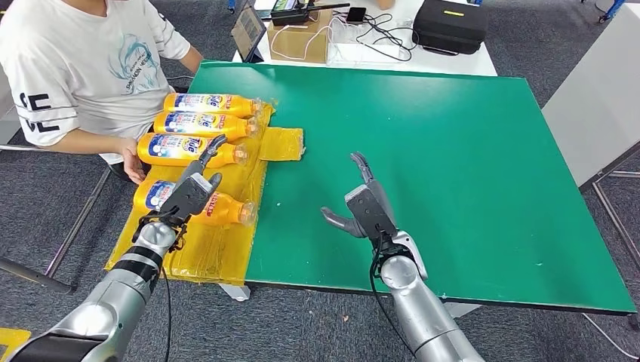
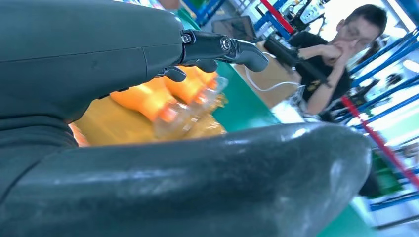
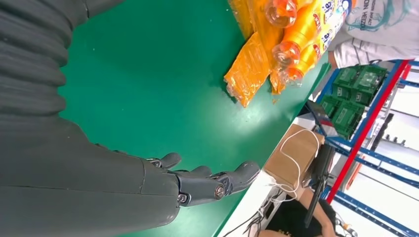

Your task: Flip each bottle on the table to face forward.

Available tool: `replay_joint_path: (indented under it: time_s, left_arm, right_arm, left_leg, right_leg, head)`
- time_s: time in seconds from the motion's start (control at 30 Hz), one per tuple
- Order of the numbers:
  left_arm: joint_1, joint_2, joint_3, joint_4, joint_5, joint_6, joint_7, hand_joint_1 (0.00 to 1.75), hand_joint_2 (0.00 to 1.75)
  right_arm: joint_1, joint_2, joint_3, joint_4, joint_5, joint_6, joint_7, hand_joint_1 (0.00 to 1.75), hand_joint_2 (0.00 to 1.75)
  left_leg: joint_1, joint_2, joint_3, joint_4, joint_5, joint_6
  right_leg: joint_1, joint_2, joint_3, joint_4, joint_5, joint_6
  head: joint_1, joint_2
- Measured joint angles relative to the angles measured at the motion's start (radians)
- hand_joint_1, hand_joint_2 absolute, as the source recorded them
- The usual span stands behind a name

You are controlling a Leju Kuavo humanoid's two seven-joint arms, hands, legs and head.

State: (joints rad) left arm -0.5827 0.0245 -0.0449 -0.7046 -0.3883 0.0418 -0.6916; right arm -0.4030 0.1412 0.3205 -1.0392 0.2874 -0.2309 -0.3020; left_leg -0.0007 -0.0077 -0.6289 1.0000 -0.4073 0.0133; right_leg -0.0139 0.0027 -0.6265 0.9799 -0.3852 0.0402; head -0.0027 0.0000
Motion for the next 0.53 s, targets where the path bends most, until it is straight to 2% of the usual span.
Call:
replay_joint_path:
  time_s: [0.1, 0.23, 0.4, 0.53]
  left_arm:
    - [0.008, -0.032, 0.023, -0.036, 0.083, -0.046, 0.029, 0.00, 0.00]
    - [0.014, -0.071, 0.043, -0.069, 0.135, -0.068, 0.060, 0.00, 1.75]
    - [0.023, -0.111, 0.051, -0.095, 0.216, -0.108, 0.090, 0.00, 1.75]
    - [0.027, -0.150, 0.046, -0.105, 0.288, -0.088, 0.139, 0.00, 1.75]
  right_arm:
    - [0.008, 0.001, -0.001, -0.006, 0.000, -0.006, 0.000, 0.00, 1.75]
    - [0.017, 0.004, -0.001, -0.015, -0.001, -0.007, -0.001, 0.00, 1.75]
    - [0.019, 0.020, -0.001, -0.022, -0.025, -0.008, -0.022, 0.00, 1.75]
    - [0.015, 0.048, 0.000, -0.020, -0.069, -0.025, -0.054, 0.00, 1.75]
  left_leg:
    - [0.000, 0.000, 0.000, 0.000, 0.000, 0.000]
    - [0.000, 0.000, 0.000, 0.000, 0.000, 0.000]
    - [0.000, 0.000, 0.000, 0.000, 0.000, 0.000]
    - [0.000, 0.000, 0.000, 0.000, 0.000, 0.000]
  right_leg:
    - [0.000, 0.000, 0.000, 0.000, 0.000, 0.000]
    - [0.000, 0.000, 0.000, 0.000, 0.000, 0.000]
    - [0.000, 0.000, 0.000, 0.000, 0.000, 0.000]
    - [0.000, 0.000, 0.000, 0.000, 0.000, 0.000]
  head:
    - [0.000, 0.000]
    - [0.000, 0.000]
    - [0.000, 0.000]
    - [0.000, 0.000]
